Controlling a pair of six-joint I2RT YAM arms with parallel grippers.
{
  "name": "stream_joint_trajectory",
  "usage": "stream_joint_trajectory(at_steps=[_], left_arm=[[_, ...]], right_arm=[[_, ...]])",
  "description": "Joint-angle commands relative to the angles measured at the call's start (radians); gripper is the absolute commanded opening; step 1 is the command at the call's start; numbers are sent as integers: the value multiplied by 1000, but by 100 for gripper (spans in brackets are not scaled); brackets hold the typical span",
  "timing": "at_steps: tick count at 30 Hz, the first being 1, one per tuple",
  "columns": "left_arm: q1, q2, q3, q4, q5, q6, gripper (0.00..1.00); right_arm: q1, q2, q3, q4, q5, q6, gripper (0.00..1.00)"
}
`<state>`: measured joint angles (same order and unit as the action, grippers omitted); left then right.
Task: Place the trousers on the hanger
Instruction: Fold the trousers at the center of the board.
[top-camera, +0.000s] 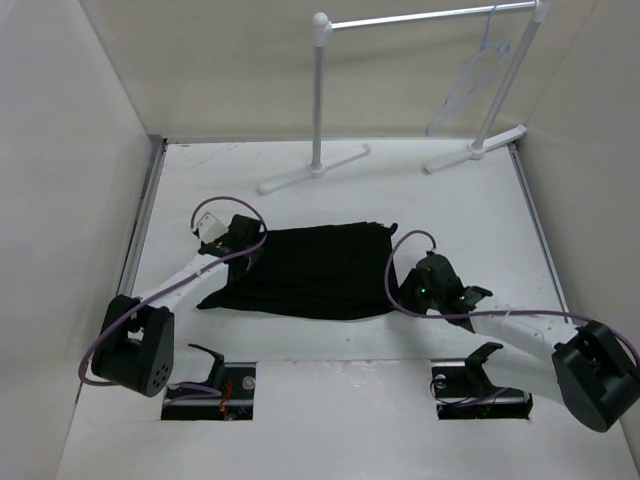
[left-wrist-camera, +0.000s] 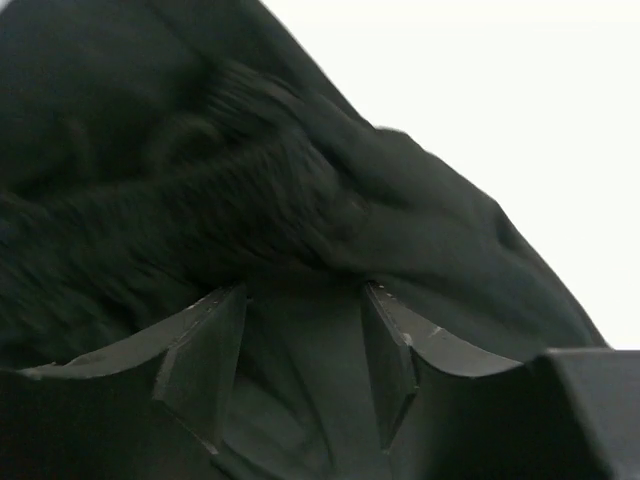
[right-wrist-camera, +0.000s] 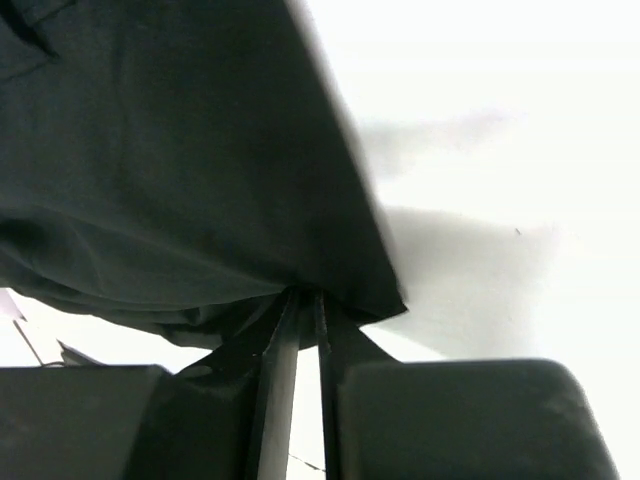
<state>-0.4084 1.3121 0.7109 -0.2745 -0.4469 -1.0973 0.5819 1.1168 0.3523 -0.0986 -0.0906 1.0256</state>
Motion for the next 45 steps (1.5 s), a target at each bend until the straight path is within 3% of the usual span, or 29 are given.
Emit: stream_joint_trajectory(at_steps=[1, 5, 7, 8, 12, 14, 17, 20, 25, 31, 34, 38, 40, 43, 45], left_arm=[[65, -56, -50, 55, 5, 17, 49], [81, -158, -62, 38, 42, 43, 55], [55, -253, -56, 32, 39, 57, 56], [38, -295, -51, 23, 37, 57, 57], [-68, -352, -16, -18, 40, 50, 56], [-140, -337, -21, -14, 45, 37, 54], [-265, -277, -56, 18, 17, -6, 53], [-321, -222, -109, 52, -1, -42, 53], [-313, -198, -227, 49, -3, -78, 52], [-336, -275, -294, -9, 5, -108, 52], [-332, -330, -263, -78, 7, -108, 52], [-344, -413, -170, -173, 11, -102, 52], [-359, -438, -116, -193, 13, -96, 52], [-372, -397, -42, -174, 20, -84, 47], [-366, -314, 4, -114, 48, -53, 37]], right_arm=[[8, -67, 8, -53, 48, 30, 24], [0, -193, 111, -189, 54, -25, 50], [-14, -225, 192, -225, 63, -73, 55], [-27, -218, 232, -216, 54, -99, 54], [-69, -54, 376, -118, -12, -202, 25], [-98, 61, 448, -48, -44, -225, 18], [-142, 240, 533, 66, -112, -230, 17], [-179, 392, 593, 134, -147, -207, 17], [-242, 630, 662, 169, -141, -112, 16], [-241, 729, 729, 165, -98, -59, 16], [-232, 724, 763, 151, -100, -55, 24], [-210, 568, 737, 131, -90, -84, 51], [-199, 464, 702, 111, -87, -104, 60], [-178, 323, 611, 85, -71, -119, 63], [-164, 238, 526, 80, -61, -110, 57]])
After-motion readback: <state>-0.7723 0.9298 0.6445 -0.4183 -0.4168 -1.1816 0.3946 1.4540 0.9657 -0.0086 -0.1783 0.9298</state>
